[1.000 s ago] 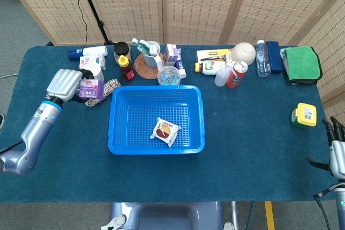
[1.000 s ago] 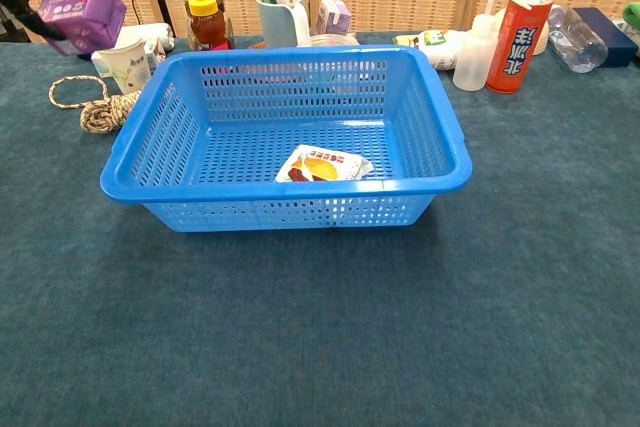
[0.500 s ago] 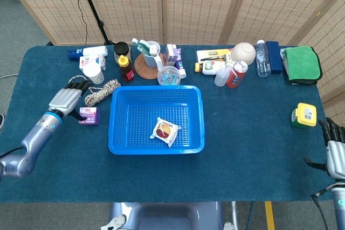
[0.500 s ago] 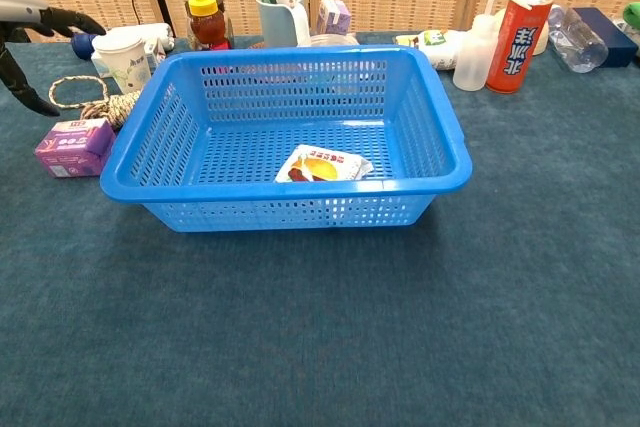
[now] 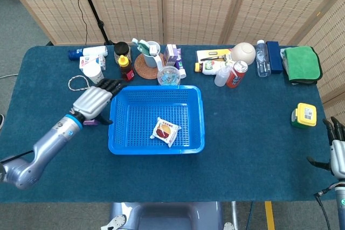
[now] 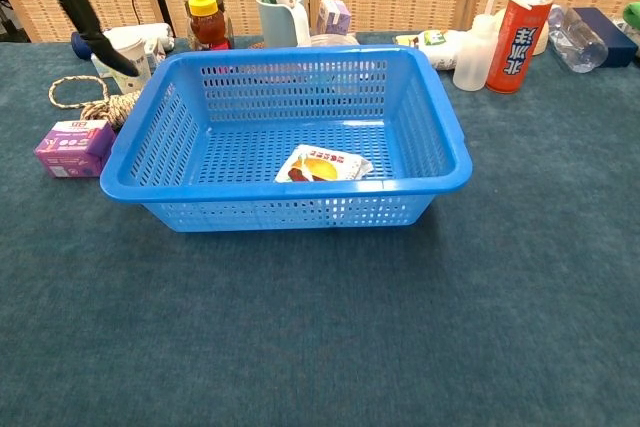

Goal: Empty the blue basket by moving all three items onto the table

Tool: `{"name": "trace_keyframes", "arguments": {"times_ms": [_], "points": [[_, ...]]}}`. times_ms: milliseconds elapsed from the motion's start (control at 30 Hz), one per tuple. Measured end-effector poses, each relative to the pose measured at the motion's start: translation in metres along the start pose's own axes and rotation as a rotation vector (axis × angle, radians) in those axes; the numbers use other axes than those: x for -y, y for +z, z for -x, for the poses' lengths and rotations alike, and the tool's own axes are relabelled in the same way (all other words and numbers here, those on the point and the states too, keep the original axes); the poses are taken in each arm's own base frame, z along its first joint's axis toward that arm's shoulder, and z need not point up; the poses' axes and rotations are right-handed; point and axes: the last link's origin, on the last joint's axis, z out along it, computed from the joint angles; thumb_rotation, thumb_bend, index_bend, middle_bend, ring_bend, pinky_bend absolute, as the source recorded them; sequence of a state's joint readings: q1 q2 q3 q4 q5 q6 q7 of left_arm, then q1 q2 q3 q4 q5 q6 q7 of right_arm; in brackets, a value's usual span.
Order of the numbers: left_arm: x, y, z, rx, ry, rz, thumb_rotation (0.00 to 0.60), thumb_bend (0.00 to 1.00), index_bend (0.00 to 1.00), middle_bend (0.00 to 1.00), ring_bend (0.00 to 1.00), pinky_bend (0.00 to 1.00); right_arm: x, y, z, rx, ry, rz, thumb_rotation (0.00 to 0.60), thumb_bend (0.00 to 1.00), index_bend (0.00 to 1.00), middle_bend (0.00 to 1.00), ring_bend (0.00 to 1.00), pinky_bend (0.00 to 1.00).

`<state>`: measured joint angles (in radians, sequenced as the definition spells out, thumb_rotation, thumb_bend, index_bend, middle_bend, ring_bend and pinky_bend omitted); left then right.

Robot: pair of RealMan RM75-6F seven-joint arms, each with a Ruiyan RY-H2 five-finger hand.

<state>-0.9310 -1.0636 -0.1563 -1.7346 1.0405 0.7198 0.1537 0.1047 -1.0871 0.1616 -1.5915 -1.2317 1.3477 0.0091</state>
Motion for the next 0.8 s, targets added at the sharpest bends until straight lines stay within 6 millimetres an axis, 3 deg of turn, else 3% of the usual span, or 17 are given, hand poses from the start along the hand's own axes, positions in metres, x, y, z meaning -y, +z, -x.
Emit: {"name": "trace_keyframes", "arguments": {"times_ms": [333, 800], "points": [[-0.077, 0.053, 0.032, 0.12, 0.082, 0.117, 0.6, 0.0, 0.0, 0.0, 0.0, 0.0, -0.004, 0.002, -0.003, -0.011, 0.008, 0.016, 0.6, 0.0, 0.0, 0.0, 0.0, 0.0], [-0.112, 0.084, 0.076, 0.221, 0.127, 0.072, 0.6, 0.0, 0.0, 0.0, 0.0, 0.0, -0.007, 0.004, -0.001, 0.001, 0.006, 0.023, 0.6, 0.0, 0.0, 0.0, 0.0, 0.0]]}}
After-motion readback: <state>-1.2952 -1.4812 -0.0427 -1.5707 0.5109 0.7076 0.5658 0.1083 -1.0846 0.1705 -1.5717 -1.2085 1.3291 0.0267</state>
